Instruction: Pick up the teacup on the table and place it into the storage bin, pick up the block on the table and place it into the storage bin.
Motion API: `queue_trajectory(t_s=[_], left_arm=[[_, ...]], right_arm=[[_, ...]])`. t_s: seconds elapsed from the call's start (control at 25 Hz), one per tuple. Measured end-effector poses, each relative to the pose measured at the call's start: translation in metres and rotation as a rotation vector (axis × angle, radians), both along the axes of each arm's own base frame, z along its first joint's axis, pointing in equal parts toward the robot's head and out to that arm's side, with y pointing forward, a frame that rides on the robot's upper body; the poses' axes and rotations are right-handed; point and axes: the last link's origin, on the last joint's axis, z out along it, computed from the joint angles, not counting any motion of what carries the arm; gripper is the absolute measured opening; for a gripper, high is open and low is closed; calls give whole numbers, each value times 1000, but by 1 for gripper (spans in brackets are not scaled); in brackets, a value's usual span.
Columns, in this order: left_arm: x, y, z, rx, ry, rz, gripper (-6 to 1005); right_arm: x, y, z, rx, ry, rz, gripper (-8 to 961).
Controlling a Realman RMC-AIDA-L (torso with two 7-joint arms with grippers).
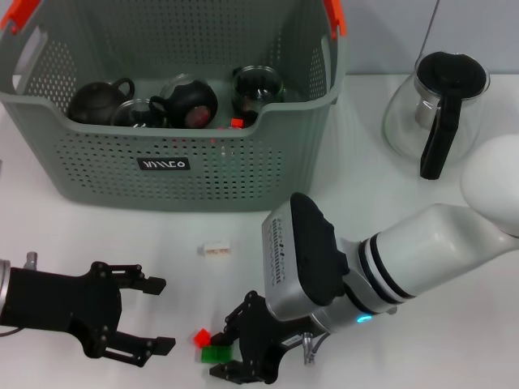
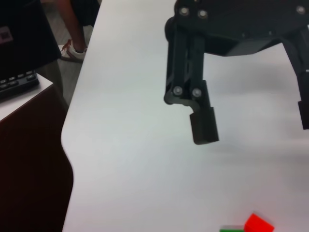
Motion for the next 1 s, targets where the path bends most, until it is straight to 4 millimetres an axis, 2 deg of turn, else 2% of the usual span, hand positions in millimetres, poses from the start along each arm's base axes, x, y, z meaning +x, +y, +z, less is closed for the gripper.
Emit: queue_trajectory(t_s=[0.2,0.4,0.52,0.72,0.88,1.0], left_arm=[[0,0,0,-1,-1,0,888],[0,0,0,-2,-4,0,888],[0,-1,0,-2,-6,1,888],[-1,-1,0,2,-5,4,888],[0,0,0,7,-5,1,888],[1,2,0,8,-5,-4,888]], right_arm=[[0,3,0,16,-5,-20,493],[0,6,2,28,-7,-27,244],[-1,7,4,24,-10,-28,205],[3,13,19,33,14,-58,214],[2,26,46,52,61,-96,221],[-1,35,74,80,117,-141,226]])
